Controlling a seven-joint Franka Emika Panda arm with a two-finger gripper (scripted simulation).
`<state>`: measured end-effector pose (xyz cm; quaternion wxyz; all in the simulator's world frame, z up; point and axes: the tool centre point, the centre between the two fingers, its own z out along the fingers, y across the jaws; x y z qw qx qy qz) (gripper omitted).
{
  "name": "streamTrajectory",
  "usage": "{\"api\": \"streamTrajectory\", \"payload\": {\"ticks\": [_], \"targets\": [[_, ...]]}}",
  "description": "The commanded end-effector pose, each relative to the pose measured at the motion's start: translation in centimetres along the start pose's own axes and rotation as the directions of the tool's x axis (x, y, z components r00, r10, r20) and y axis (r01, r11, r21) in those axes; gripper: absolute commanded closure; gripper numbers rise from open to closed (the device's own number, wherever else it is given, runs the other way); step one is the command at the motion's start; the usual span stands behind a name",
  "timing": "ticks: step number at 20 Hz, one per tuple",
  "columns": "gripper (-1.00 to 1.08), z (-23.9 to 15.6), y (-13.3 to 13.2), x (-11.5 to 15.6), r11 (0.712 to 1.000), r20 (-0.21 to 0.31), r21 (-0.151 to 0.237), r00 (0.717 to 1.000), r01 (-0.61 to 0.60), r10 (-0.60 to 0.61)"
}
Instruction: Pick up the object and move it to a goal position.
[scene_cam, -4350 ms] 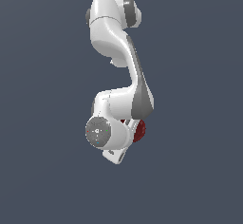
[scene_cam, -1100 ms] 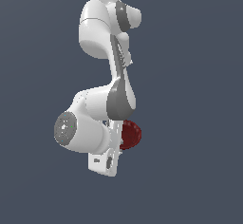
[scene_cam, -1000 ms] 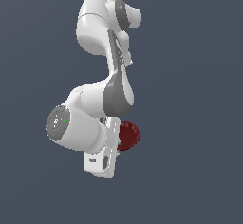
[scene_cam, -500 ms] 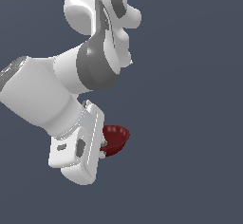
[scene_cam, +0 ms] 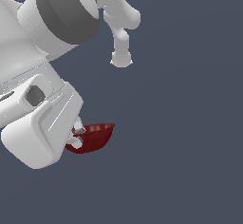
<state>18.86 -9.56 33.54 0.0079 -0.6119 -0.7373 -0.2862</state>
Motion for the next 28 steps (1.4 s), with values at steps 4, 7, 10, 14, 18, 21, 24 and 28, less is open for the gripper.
{"api": "streamTrajectory", "payload": {"ticks": [4,7,10,14,18,21,24,28], "targets": [[1.08,-5.5,1.5,0.4,0.988,0.001,-0.115,0.994,0.107,-0.107],[1.08,-8.2,1.9,0.6,0.973,0.004,-0.17,0.987,0.157,-0.159],[1.08,-10.8,2.2,0.8,0.954,0.009,-0.221,0.978,0.204,-0.207],[1.08,-14.1,2.3,1.0,0.922,0.018,-0.285,0.964,0.261,-0.267],[1.08,-17.2,2.2,1.2,0.886,0.029,-0.344,0.947,0.311,-0.321],[1.08,-19.3,2.0,1.3,0.857,0.039,-0.384,0.933,0.344,-0.357],[1.08,-21.1,1.8,1.3,0.831,0.047,-0.415,0.921,0.37,-0.386],[1.08,-22.9,1.5,1.3,0.802,0.056,-0.448,0.908,0.395,-0.416]]}}
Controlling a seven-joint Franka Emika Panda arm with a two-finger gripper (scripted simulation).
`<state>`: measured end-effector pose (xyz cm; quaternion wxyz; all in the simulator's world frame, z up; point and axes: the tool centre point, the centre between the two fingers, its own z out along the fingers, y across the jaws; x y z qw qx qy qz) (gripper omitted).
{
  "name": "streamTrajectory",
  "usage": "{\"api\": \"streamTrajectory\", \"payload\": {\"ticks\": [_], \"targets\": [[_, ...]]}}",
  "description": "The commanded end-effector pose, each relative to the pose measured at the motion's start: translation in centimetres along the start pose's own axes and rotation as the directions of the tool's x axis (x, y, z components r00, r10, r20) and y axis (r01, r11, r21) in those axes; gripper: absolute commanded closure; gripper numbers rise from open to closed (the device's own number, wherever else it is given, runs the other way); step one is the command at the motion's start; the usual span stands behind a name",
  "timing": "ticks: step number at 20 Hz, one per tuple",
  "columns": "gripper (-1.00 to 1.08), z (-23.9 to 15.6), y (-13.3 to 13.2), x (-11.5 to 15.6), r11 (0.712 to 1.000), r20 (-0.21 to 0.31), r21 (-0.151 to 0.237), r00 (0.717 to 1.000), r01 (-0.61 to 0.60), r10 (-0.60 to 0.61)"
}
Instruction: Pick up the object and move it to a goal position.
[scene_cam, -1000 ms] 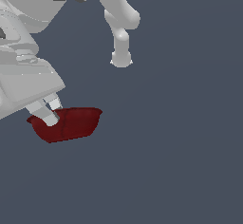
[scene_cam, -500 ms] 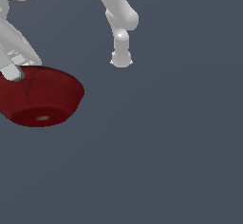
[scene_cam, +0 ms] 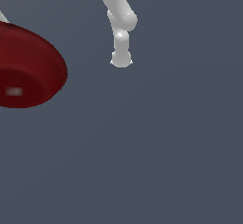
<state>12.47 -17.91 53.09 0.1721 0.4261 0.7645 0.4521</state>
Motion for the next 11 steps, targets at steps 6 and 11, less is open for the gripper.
{"api": "streamTrajectory", "payload": {"ticks": [6,11], "targets": [[1.08,-2.3,0.8,0.1,0.998,-0.007,-0.051,0.999,0.044,-0.045],[1.08,-2.8,0.8,0.1,0.997,-0.009,-0.059,0.999,0.051,-0.052]]}}
